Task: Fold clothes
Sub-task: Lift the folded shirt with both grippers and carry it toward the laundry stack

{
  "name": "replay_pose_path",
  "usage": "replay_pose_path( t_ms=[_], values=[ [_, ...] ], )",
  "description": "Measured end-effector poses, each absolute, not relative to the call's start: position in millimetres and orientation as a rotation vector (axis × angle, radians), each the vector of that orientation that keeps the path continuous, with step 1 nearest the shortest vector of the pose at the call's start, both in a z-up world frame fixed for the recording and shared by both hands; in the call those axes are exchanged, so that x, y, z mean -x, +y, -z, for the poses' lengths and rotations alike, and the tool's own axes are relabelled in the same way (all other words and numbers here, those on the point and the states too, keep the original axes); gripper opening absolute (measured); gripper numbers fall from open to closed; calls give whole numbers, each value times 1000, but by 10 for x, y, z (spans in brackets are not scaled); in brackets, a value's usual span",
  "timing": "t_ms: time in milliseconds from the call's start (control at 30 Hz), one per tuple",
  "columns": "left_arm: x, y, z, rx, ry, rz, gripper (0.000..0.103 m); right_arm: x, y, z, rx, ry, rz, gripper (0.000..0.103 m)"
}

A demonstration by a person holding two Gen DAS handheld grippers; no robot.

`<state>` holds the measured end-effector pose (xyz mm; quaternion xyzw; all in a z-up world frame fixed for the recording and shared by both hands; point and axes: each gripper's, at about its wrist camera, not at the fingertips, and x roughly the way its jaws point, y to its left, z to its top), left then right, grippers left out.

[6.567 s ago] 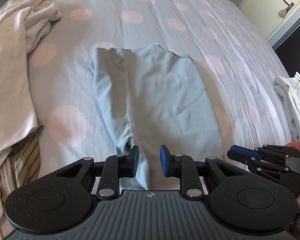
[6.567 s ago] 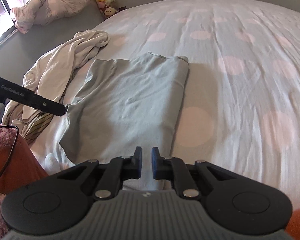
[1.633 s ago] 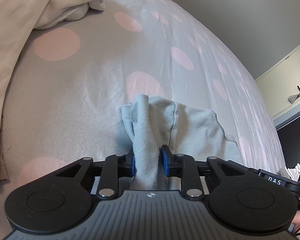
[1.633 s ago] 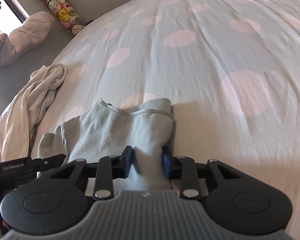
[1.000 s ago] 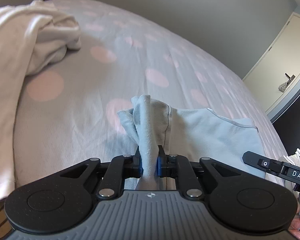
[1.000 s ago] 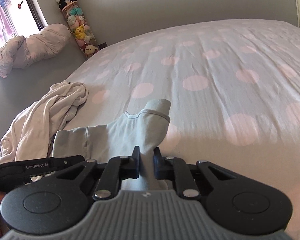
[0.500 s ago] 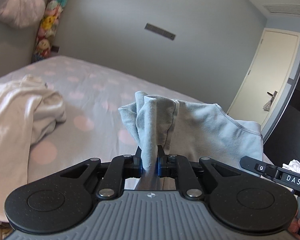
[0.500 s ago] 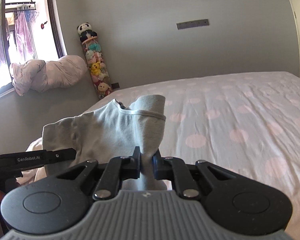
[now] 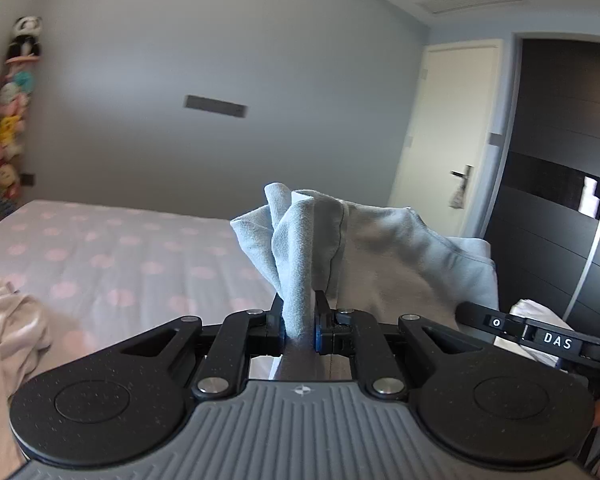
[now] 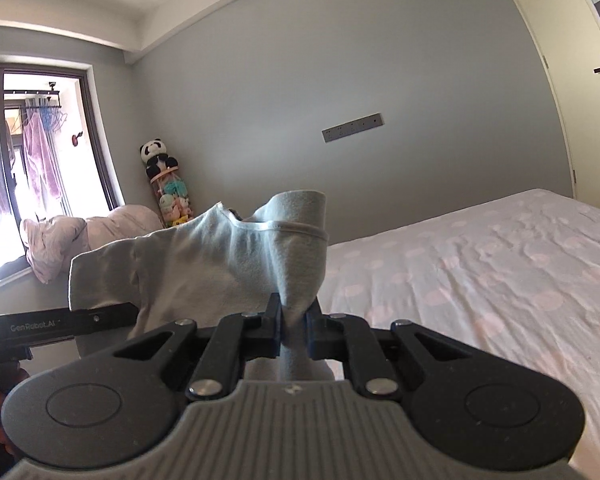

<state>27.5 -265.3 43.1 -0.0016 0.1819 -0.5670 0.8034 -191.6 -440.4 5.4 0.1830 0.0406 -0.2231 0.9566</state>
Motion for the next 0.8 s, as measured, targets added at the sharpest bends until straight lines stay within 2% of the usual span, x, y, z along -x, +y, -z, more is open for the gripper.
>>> replay_pose_path(
  t_ms=[433,800],
  values=[
    [812,-4010,-734,-96,382,1558,10,3564,-5222,-446,-371,-9,645,13],
    [1884,-5109,-587,-146,393,1846,10,4949,-5916,-837,-264,44,885,13]
  ],
)
